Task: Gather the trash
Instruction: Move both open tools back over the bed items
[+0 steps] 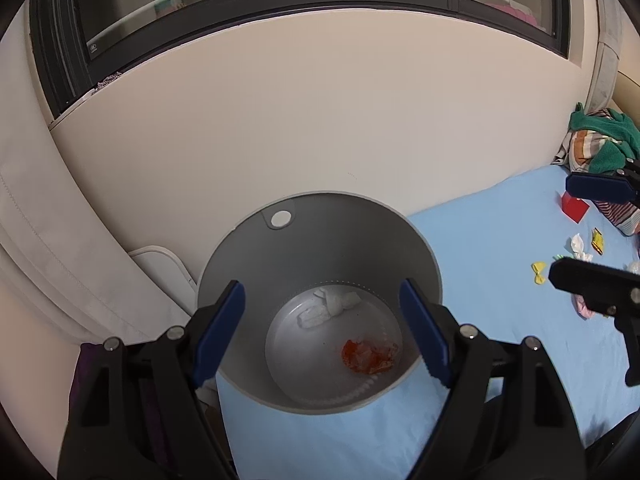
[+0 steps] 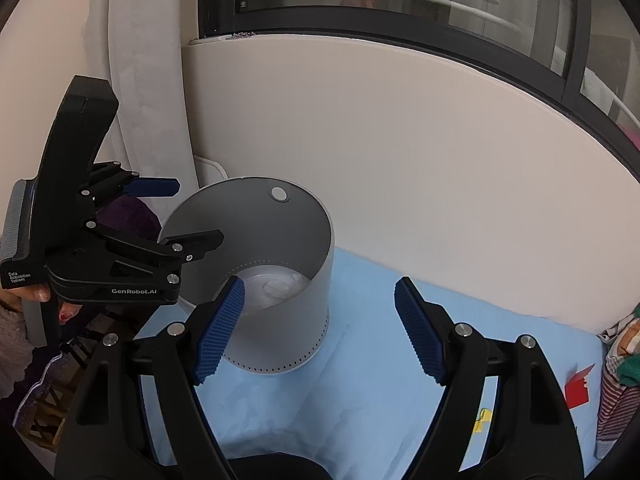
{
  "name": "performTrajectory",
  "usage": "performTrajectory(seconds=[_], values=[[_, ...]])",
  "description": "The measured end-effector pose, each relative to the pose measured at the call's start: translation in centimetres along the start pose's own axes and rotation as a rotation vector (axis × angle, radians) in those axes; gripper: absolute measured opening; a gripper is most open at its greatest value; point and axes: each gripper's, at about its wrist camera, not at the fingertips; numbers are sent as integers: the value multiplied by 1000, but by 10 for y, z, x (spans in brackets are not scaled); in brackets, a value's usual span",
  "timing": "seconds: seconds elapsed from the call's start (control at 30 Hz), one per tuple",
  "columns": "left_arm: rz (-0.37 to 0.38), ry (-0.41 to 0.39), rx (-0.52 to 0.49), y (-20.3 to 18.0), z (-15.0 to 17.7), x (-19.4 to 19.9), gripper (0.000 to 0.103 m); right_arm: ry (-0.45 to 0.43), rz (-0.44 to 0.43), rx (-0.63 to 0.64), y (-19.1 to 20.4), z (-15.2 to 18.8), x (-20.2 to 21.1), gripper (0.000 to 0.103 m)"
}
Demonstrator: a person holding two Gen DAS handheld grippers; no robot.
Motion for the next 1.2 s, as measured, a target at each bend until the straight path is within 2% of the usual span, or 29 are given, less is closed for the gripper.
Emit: performTrajectory(seconds=[0.27,0.47,0.67,0.83,1.03,1.2], values=[[25,6,-10,-16,13,12,79,3,22,-29,-5,11,10,74],[58,7,-42,-45,25,20,79,4,85,-66,-14,31,25,74],[114,10,-89,-89,34,24,79,14,202,-140,-38,66,49,74],[188,-7,-120,-132,38,28,79,18,336,-199,-61,105,73,74],[288,-12,-174,-195,43,26,79,15,498,-283,-92,161,116,75],[314,-22,-244,-256,50,20,79,15,657,-365,-119,215,158,75]])
Point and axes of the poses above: each gripper's, at about its wrist camera, not at the fingertips, and x roughly against the way its jaws point, y to its left, z to its underside, and after that the axes turned 7 degrees about -y, right-handed
